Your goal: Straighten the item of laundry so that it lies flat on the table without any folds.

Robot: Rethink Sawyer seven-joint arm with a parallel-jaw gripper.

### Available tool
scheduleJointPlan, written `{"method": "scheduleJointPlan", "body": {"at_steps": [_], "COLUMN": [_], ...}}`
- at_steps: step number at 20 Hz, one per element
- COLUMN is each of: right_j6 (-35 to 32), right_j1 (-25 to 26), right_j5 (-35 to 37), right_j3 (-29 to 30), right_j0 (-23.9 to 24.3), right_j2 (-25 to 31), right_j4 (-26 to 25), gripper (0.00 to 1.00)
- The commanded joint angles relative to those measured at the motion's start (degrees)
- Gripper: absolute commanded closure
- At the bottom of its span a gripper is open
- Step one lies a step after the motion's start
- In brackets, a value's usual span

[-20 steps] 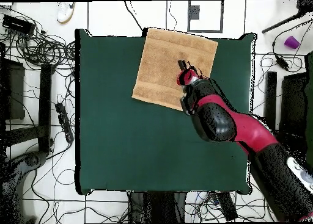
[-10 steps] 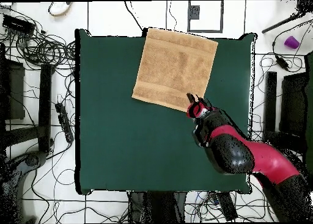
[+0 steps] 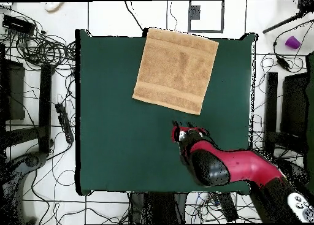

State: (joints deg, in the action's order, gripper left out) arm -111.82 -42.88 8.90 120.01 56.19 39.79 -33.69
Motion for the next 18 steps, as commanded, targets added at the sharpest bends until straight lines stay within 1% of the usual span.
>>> {"method": "scheduleJointPlan", "body": {"at_steps": [1,2,4,5,6,7,8,9,10,11,12,16,18], "right_j6": [24.36,24.81,25.39,26.49,26.59,24.76,26.05,25.23,23.26,23.78,24.65,23.24,24.22], "right_j1": [23.44,24.65,25.71,25.82,22.96,18.77,17.59,16.15,14.86,15.2,15.96,15.34,15.3], "right_j5": [28.61,29.92,30.02,30.34,32.84,34.24,31.16,27.57,25.88,26.02,27.15,28.36,29.22], "right_j3": [-1.47,-1.89,-2.12,-2.54,-2.94,-4.76,-8.31,-11.24,-13.07,-13.39,-13.09,-13.12,-13.14], "right_j0": [23.48,23.8,24.49,24.87,24.65,23.81,23.78,23.22,22.36,23.09,23.97,22.94,23.09], "right_j2": [17.98,18.12,18.74,19.08,17.21,12.78,10.48,8.48,6.83,7.54,8.63,9.07,9.62], "right_j4": [7.07,7.78,7.16,6.09,4.94,2.33,-3.65,-9.12,-12.84,-13.9,-13.93,-16.08,-16.81], "gripper": [0.0,0.0,0.0,0.0,0.0,0.0,0.0,0.0,0.0,0.0,0.0,0.0,0.0]}}
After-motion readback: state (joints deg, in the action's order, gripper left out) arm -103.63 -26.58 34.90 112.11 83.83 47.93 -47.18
